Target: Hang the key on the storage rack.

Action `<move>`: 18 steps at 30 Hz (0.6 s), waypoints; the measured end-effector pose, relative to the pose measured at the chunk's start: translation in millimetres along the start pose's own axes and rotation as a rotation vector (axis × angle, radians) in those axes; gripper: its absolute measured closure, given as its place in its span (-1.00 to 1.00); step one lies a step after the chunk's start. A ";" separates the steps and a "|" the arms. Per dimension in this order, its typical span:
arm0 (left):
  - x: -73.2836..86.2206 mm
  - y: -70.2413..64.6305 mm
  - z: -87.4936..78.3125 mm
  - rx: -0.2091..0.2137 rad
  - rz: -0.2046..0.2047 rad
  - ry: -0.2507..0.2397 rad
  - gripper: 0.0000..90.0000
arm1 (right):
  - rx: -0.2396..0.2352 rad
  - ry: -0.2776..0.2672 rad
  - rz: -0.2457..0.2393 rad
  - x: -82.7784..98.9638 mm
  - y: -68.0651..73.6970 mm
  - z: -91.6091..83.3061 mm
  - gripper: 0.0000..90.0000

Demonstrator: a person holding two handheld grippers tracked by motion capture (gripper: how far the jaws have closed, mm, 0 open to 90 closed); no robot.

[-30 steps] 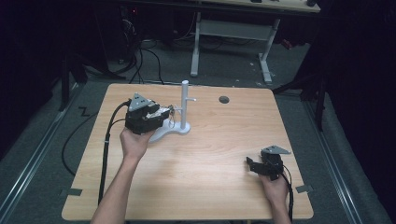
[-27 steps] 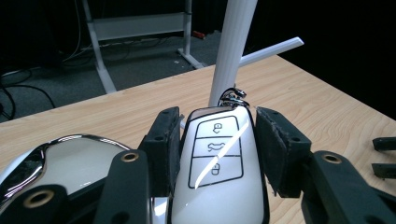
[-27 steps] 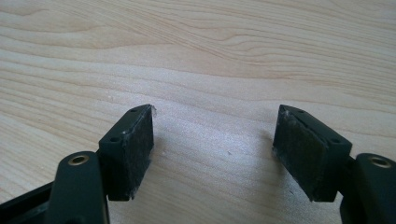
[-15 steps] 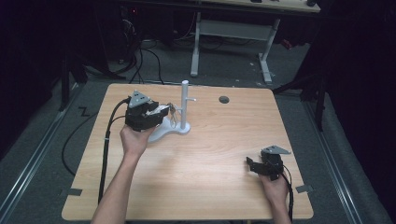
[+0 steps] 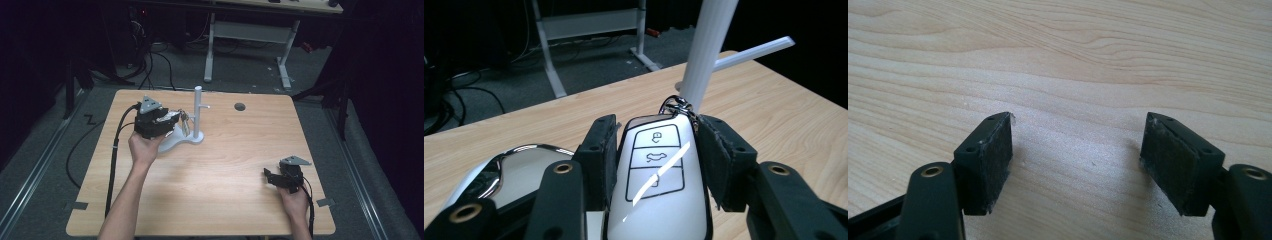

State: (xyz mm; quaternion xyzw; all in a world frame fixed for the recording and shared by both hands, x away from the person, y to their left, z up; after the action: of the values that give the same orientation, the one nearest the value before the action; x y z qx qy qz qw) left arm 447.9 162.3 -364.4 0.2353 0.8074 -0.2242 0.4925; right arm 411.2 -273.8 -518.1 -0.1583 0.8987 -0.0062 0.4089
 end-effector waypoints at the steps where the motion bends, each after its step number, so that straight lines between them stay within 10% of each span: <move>1: 0.0 0.0 0.0 0.000 0.000 0.000 0.15 | 0.000 0.000 -0.001 0.0 0.0 0.0 -0.36; 18: 4.7 4.1 11.0 -0.038 0.011 0.025 0.15 | 0.000 0.001 -0.001 0.0 0.0 -0.1 -0.36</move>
State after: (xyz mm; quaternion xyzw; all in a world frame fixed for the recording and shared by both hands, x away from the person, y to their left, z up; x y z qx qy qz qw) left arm 456.0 159.8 -373.7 0.2333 0.8162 -0.2032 0.4879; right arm 411.1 -273.8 -518.0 -0.1589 0.8989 -0.0066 0.4083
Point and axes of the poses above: each handheld gripper's, and its own axes: z roughly forward along the jaws, x roughly out of its underside, y roughly to its left, the point moved 2 cm from there along z, roughly forward along the jaws, and after that the axes turned 11 degrees about x, right-handed, at the moved point
